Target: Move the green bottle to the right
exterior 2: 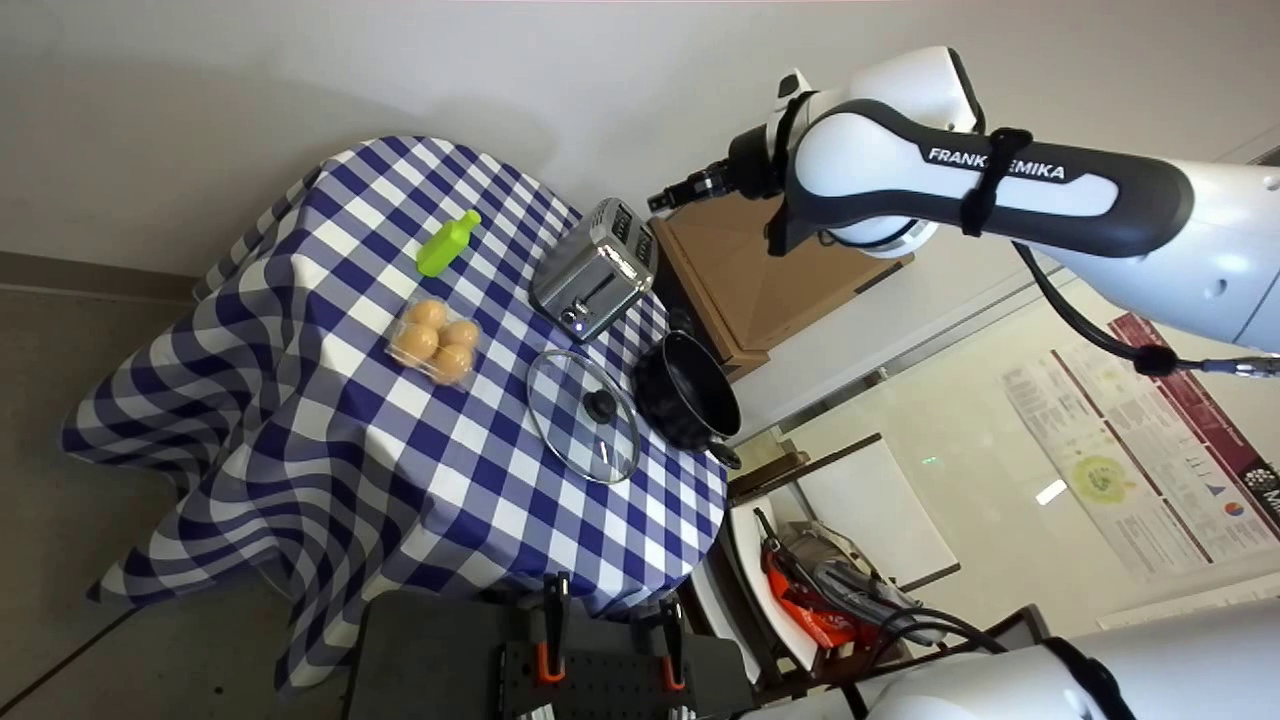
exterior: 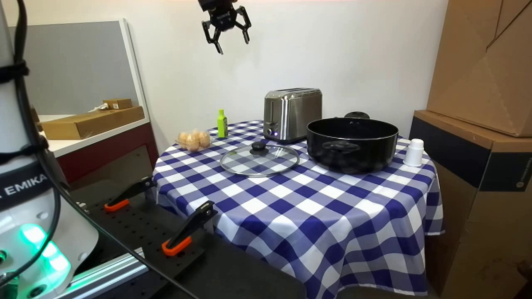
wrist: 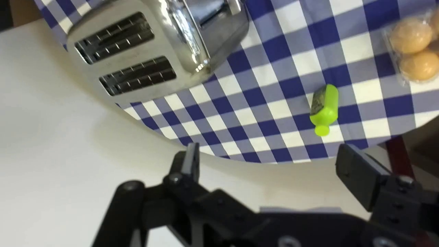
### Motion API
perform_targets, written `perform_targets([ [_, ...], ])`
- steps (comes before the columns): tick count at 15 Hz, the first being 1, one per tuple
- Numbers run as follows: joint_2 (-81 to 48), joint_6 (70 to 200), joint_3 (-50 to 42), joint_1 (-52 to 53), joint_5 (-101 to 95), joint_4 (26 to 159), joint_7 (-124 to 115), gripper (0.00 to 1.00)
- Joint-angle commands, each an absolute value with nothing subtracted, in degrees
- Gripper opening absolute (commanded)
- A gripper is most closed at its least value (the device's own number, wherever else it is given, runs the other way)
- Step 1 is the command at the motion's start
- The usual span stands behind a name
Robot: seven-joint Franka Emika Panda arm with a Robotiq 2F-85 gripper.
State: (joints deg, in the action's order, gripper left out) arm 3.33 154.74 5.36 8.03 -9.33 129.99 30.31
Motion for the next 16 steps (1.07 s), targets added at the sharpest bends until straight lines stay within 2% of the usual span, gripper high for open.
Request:
perform_targets([
  [1,-4.8,160.2,7.7,10.1,-3.1,124.6,28.6,1.00],
  [9,-19.0,153.7,8.8,11.0,-10.1,111.5,17.3,1.00],
  [16,-28.8,146.9,10.2,10.7,-8.3,103.2,15.7,1.00],
])
